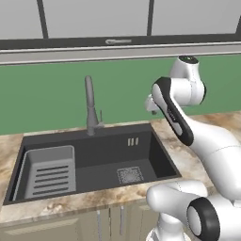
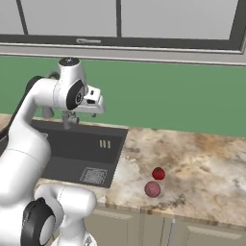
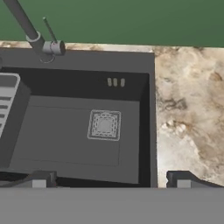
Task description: Turn on the sink faucet. Then move the onion from the counter to the sink. Turn off the sink. Move the vegetable from the sink to the pot next to the stove. Finally move the pot to the front left burner.
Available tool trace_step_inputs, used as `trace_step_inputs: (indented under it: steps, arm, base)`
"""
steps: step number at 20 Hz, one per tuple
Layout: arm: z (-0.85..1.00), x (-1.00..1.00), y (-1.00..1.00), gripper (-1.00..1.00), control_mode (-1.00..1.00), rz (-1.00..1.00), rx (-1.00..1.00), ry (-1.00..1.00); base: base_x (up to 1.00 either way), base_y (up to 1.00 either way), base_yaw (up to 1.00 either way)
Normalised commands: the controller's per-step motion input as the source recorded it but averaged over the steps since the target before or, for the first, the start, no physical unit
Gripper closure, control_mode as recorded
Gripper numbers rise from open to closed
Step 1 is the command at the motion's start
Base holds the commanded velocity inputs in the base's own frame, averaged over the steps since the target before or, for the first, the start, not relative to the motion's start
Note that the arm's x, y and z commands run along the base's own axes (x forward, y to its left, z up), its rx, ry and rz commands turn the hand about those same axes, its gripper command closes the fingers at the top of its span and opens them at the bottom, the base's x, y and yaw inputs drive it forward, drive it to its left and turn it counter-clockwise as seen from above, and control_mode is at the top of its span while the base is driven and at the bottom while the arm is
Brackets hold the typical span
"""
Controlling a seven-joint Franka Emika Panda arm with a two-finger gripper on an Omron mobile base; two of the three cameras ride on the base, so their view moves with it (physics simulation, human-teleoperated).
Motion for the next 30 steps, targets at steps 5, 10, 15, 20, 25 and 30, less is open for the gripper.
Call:
trace_step_inputs:
  steps: [5, 10, 15, 20, 25, 30]
  arm:
    - [-0.37, -0.42, 0.0, -1.0, -1.0, 0.22, 0.0, -0.21]
    - [-0.33, -0.1, 0.0, -1.0, -1.0, 0.32, 0.06, -0.28]
    - [-0.15, 0.21, 0.0, -1.0, -1.0, 0.22, 0.06, -0.13]
    - [-0.15, 0.54, 0.19, -1.0, -1.0, 0.17, 0.05, -0.11]
    - [-0.08, 0.57, 0.12, -1.0, -1.0, 0.21, 0.02, -0.06]
    - [-0.01, 0.64, 0.15, -1.0, -1.0, 0.23, 0.03, -0.03]
  base:
    - [0.0, 0.0, 0.0]
    - [0.0, 0.0, 0.0]
    - [0.0, 0.0, 0.0]
    - [0.0, 0.0, 0.0]
    - [0.0, 0.0, 0.0]
    - [0.0, 0.0, 0.0]
